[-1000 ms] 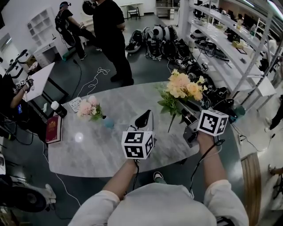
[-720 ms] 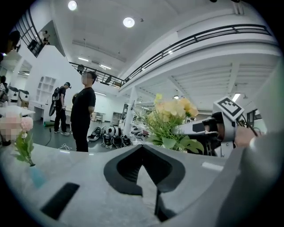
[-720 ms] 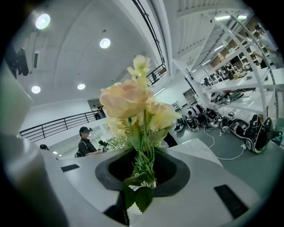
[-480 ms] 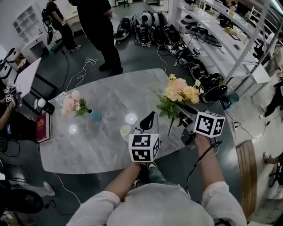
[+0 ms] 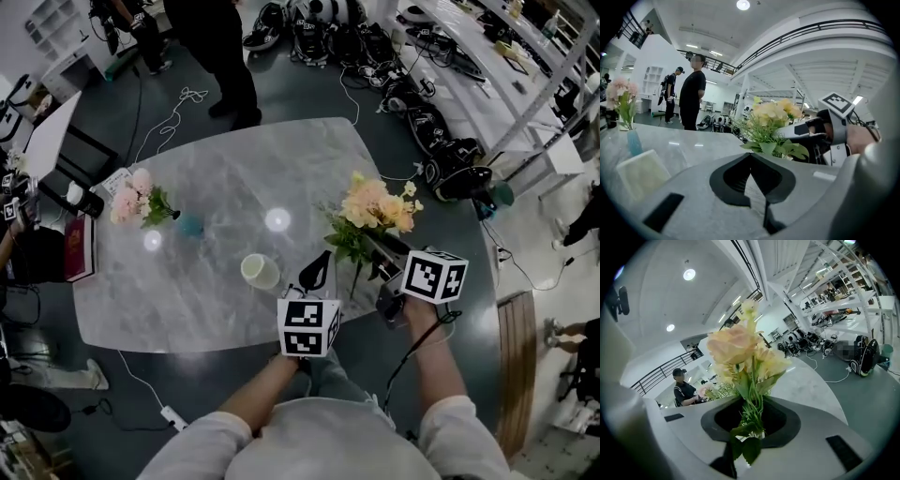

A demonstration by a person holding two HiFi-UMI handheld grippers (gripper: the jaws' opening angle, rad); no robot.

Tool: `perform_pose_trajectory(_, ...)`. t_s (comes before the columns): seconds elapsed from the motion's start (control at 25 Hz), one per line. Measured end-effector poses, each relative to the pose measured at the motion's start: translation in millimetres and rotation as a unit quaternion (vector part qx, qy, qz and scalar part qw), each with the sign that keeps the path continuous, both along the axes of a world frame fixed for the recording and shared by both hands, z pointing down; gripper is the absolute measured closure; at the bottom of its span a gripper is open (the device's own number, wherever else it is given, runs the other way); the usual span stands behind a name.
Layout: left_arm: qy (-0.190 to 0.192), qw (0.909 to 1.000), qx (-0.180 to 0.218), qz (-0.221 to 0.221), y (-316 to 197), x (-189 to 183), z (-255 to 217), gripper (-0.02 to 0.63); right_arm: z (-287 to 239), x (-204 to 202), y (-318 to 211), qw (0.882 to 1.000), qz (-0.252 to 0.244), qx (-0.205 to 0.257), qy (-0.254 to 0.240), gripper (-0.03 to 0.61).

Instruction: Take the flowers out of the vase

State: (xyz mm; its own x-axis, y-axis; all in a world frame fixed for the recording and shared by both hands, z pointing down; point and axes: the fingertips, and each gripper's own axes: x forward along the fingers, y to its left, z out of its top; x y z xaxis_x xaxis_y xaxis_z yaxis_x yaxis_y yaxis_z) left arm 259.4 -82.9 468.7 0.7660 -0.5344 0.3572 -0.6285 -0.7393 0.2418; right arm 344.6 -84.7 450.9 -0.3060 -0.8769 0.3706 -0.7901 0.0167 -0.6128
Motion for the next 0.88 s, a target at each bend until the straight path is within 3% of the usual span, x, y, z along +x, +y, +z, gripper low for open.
perform_pose_trajectory(0.48, -0.037, 0.9978, -0.038, -0.039, 3, -11, 58, 0.604, 65, -6, -21, 0.998, -0.026, -0.055, -0.013, 0.485)
perform_pose_trajectory(0.88, -0.042, 0.9969, -0.045, -0.050, -5, -8, 76, 0.604, 103, -5, -44, 0.996, -0.030, -0.076, -0.026, 0.488)
